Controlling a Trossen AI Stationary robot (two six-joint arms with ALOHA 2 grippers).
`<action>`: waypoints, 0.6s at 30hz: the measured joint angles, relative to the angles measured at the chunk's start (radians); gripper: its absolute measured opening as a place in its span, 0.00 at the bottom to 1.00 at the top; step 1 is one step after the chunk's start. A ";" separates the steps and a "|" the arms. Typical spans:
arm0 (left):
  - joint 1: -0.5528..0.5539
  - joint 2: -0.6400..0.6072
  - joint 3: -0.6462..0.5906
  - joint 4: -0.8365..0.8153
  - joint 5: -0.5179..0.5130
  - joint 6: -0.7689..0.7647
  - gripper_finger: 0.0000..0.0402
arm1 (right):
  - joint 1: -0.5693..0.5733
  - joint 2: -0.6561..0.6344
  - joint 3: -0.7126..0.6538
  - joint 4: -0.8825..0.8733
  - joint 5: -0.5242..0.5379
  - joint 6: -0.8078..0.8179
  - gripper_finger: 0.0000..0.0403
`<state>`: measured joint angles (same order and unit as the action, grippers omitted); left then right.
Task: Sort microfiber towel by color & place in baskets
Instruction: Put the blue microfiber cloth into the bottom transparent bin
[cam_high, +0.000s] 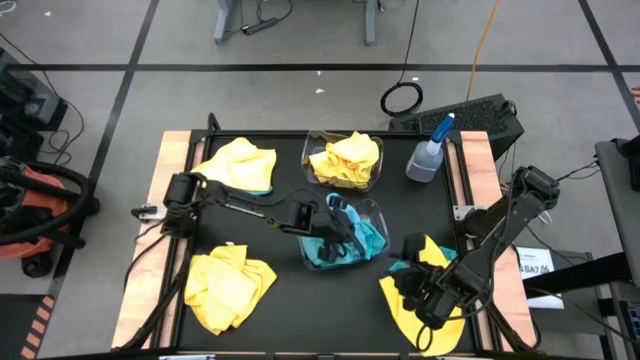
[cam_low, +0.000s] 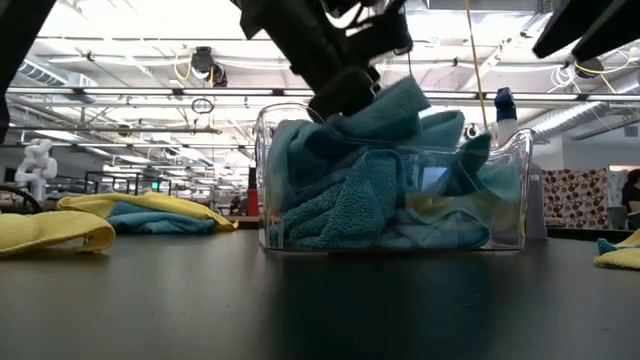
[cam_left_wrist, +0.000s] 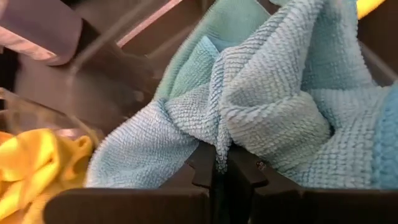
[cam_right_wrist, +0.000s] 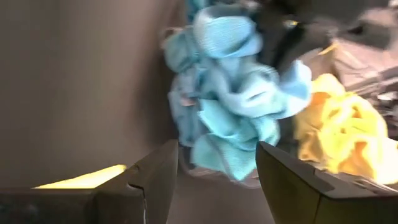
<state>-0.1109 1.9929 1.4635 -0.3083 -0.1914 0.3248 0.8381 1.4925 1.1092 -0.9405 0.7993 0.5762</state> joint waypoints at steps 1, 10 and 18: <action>0.000 0.010 0.000 0.000 0.002 0.000 0.05 | -0.002 0.000 -0.011 0.001 0.021 0.009 0.52; 0.001 0.101 0.005 0.036 0.002 -0.002 0.06 | -0.065 0.000 -0.103 0.017 0.066 0.075 0.52; 0.023 0.141 0.005 0.051 0.041 -0.028 0.06 | -0.073 0.000 -0.107 0.025 0.037 0.071 0.52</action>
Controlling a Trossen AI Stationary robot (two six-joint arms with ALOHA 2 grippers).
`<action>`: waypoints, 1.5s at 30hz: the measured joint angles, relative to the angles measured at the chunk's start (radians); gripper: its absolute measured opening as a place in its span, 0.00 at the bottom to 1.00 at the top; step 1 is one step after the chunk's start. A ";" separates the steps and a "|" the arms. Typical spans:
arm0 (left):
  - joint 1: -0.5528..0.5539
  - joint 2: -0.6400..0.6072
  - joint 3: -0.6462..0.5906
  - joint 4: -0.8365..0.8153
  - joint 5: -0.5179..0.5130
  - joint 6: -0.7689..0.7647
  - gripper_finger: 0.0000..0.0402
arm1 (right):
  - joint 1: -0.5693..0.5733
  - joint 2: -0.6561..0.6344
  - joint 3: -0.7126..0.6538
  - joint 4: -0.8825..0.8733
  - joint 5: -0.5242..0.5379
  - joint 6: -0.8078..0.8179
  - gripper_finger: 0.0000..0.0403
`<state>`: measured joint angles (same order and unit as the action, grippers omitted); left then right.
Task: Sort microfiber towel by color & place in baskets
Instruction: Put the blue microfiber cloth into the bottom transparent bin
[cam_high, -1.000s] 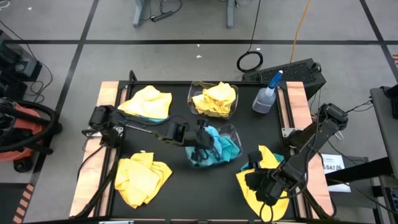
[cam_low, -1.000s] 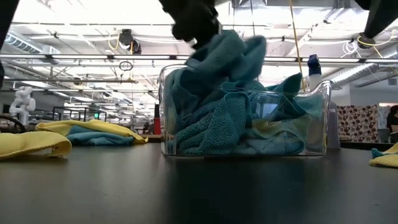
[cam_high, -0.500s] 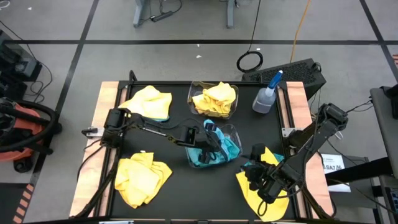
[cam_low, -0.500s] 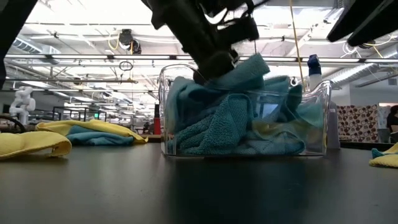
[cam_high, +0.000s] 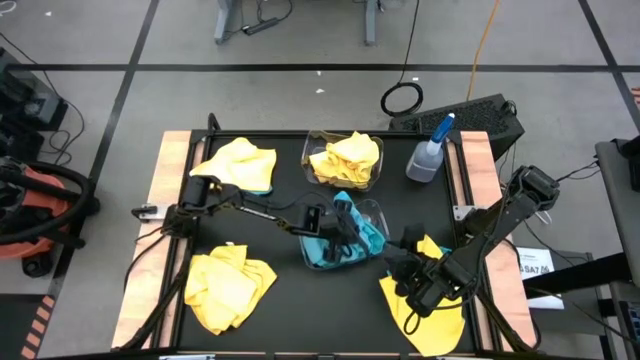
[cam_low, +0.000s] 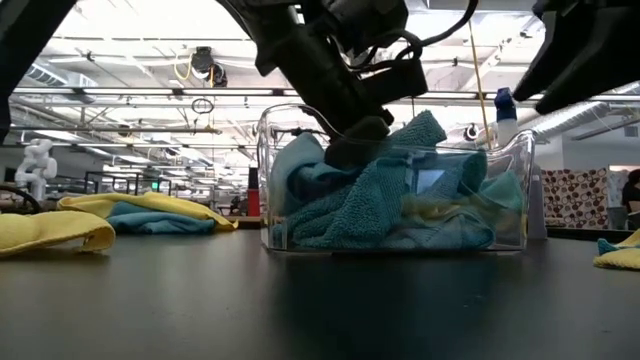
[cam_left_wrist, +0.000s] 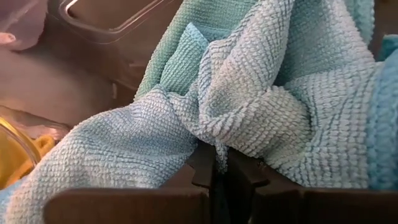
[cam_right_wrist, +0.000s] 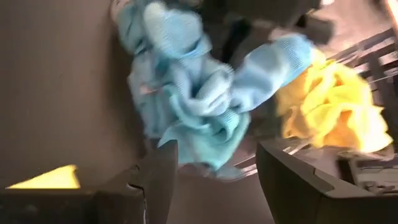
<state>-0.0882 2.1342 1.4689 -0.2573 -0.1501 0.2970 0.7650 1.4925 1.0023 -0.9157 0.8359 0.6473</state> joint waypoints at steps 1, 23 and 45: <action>0.003 0.000 0.000 -0.001 0.007 -0.004 0.06 | 0.000 0.000 0.000 0.001 -0.024 0.000 0.52; 0.001 -0.080 -0.005 0.023 0.041 -0.026 0.51 | 0.212 0.000 0.000 -0.234 -0.558 0.373 0.52; -0.054 -0.160 -0.004 -0.038 0.027 -0.003 0.51 | 0.278 0.000 -0.075 -0.250 -0.502 0.546 0.50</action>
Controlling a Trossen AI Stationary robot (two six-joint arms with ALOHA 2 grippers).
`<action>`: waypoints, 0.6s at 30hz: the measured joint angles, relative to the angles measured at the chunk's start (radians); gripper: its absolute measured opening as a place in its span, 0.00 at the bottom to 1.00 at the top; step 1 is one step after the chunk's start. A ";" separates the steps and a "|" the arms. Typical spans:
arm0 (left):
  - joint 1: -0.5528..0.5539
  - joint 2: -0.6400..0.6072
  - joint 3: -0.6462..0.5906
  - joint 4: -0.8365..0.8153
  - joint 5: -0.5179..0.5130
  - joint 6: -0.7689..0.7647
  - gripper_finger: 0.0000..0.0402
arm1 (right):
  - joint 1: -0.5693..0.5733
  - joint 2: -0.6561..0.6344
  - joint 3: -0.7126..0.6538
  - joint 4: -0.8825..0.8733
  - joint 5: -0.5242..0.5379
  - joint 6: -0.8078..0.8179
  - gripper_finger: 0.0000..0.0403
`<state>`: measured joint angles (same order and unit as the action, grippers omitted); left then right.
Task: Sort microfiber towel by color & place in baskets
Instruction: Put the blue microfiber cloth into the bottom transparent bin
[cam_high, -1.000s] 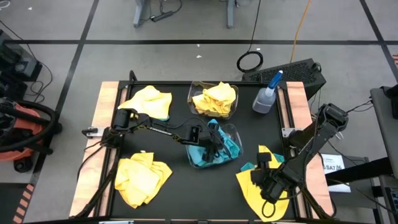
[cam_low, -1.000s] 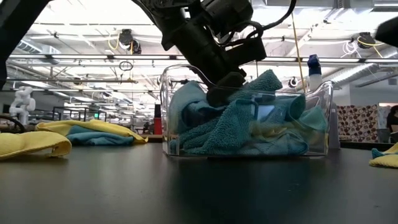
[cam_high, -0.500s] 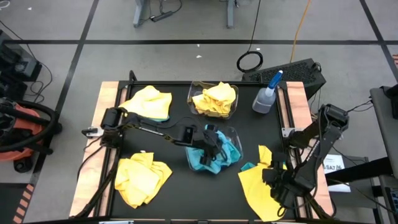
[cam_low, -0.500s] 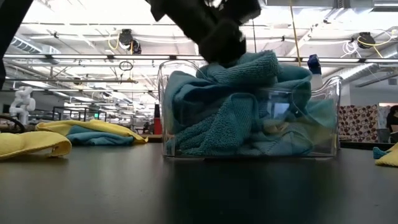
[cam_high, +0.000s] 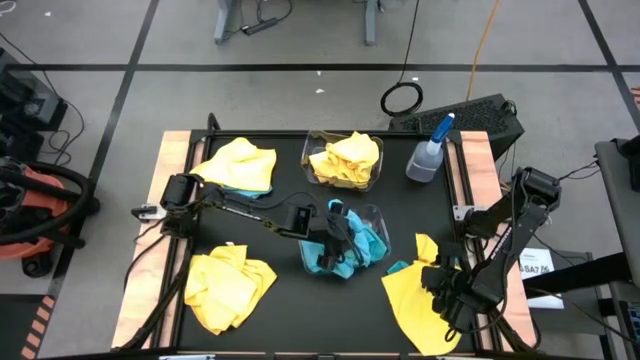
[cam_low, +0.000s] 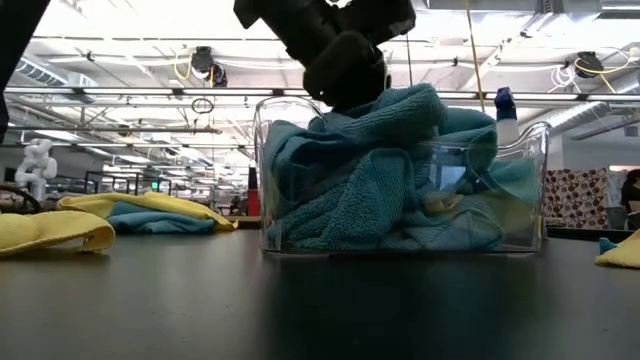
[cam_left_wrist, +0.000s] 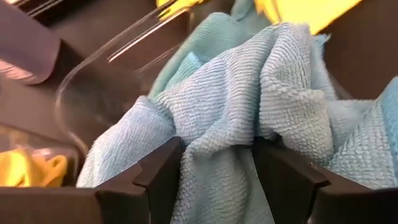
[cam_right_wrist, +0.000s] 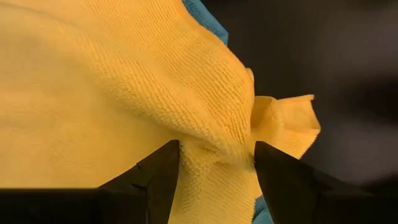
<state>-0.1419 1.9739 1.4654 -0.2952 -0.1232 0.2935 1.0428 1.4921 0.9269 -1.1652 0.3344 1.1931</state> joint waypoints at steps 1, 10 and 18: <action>0.002 0.001 0.000 -0.006 -0.014 0.000 0.51 | 0.000 0.000 -0.001 0.007 0.000 0.000 0.48; 0.023 0.000 0.000 0.060 -0.040 -0.007 0.64 | 0.000 0.000 -0.001 0.034 0.004 -0.003 0.28; 0.013 -0.067 0.033 0.015 0.073 -0.026 0.81 | 0.000 0.000 -0.001 0.034 0.004 -0.011 0.05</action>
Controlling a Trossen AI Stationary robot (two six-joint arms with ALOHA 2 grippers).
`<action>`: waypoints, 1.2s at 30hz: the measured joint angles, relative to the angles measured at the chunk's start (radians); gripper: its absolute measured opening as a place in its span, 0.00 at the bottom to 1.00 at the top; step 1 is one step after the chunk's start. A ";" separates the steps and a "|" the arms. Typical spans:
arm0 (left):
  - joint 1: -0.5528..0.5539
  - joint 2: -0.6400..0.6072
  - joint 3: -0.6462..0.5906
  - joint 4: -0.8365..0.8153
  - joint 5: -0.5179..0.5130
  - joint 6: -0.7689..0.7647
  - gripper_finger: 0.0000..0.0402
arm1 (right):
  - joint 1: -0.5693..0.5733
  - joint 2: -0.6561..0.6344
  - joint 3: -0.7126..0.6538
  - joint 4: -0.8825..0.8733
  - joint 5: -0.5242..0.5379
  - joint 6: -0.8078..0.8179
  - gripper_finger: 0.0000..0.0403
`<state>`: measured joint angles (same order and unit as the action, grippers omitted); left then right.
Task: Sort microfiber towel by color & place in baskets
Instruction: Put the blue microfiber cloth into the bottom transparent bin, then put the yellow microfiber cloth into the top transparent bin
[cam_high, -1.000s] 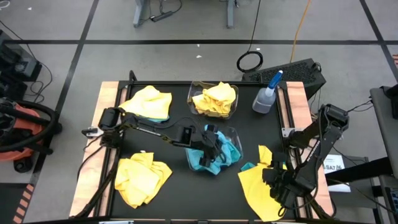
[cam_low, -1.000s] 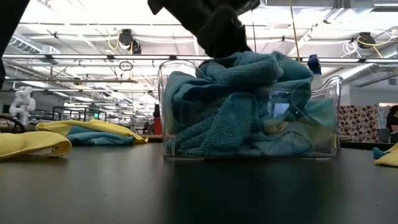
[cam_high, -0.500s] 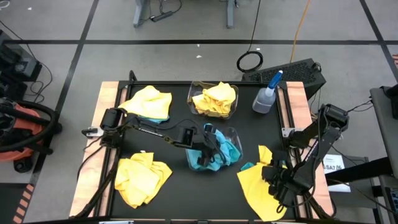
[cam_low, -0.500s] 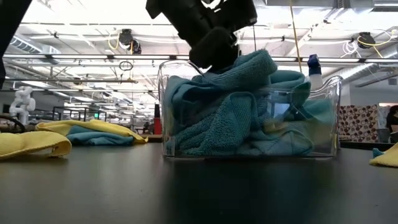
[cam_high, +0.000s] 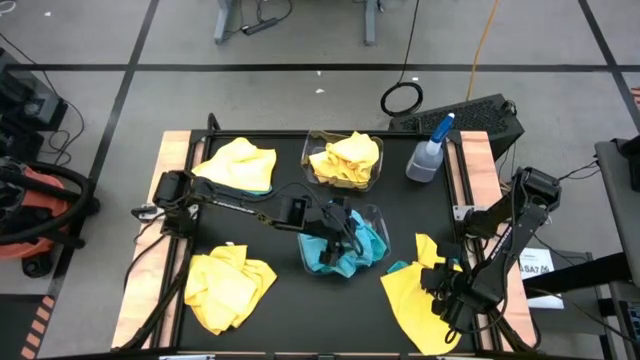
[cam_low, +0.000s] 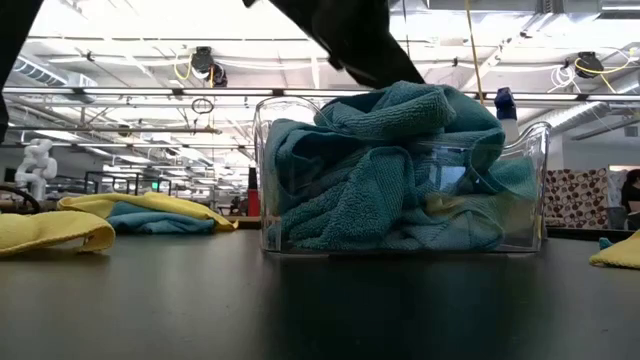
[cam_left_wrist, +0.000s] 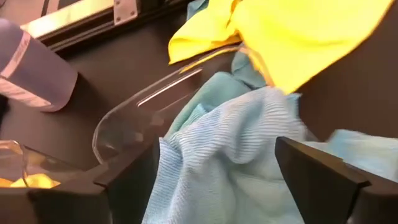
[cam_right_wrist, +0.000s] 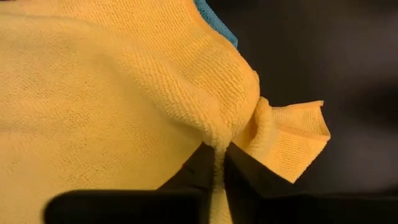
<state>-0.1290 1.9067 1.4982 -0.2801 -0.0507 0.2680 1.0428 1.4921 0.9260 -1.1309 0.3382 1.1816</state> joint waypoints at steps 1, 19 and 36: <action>-0.004 -0.012 0.000 -0.005 0.002 0.000 0.82 | 0.000 0.000 0.000 -0.001 0.000 -0.001 0.03; -0.074 -0.052 -0.001 0.074 0.255 0.027 0.83 | -0.003 0.000 0.248 -0.317 0.172 -0.066 0.00; -0.082 -0.013 -0.002 0.107 0.257 0.026 0.83 | 0.018 -0.014 0.560 -0.439 0.286 -0.238 0.00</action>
<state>-0.2109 1.8941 1.4967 -0.1735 0.2062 0.2935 1.0603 1.4784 1.4861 -1.5699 0.6247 0.9435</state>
